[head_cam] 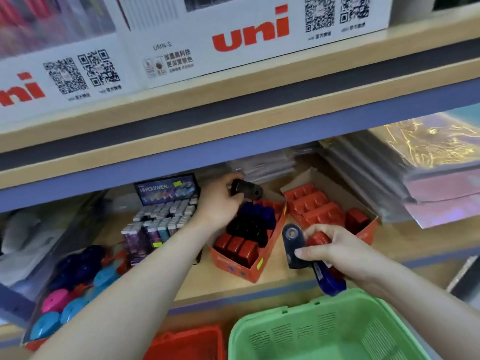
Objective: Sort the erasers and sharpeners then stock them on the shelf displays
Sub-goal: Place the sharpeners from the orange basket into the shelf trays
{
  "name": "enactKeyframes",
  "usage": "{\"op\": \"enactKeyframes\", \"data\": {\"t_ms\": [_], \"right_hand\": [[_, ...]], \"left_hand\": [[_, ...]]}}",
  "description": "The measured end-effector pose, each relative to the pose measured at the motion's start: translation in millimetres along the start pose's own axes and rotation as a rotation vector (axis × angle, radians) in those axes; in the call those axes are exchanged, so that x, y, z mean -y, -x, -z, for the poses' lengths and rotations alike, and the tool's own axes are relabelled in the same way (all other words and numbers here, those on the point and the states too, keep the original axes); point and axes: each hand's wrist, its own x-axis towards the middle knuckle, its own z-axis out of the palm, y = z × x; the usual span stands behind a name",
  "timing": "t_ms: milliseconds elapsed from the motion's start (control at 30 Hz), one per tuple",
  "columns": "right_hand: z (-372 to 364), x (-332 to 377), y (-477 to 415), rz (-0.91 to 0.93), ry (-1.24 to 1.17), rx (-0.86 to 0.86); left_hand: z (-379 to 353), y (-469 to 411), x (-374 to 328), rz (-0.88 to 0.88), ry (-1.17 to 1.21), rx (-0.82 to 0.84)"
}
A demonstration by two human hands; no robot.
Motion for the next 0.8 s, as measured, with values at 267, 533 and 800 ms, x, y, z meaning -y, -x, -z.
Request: {"op": "enactKeyframes", "data": {"t_ms": [267,533,800], "right_hand": [[3.2,-3.6,-9.5,0.001,-0.029,0.054],[17.9,-3.5,-12.4,-0.013,-0.212,0.009],[17.0,-6.7,-18.3,-0.028,-0.557,-0.045]], "left_hand": [[-38.1,-48.9,8.8,-0.046,-0.337,0.172],[-49.9,-68.4,11.7,-0.045,-0.508,0.246],[-44.9,-46.2,-10.2,-0.103,-0.536,0.241]]}}
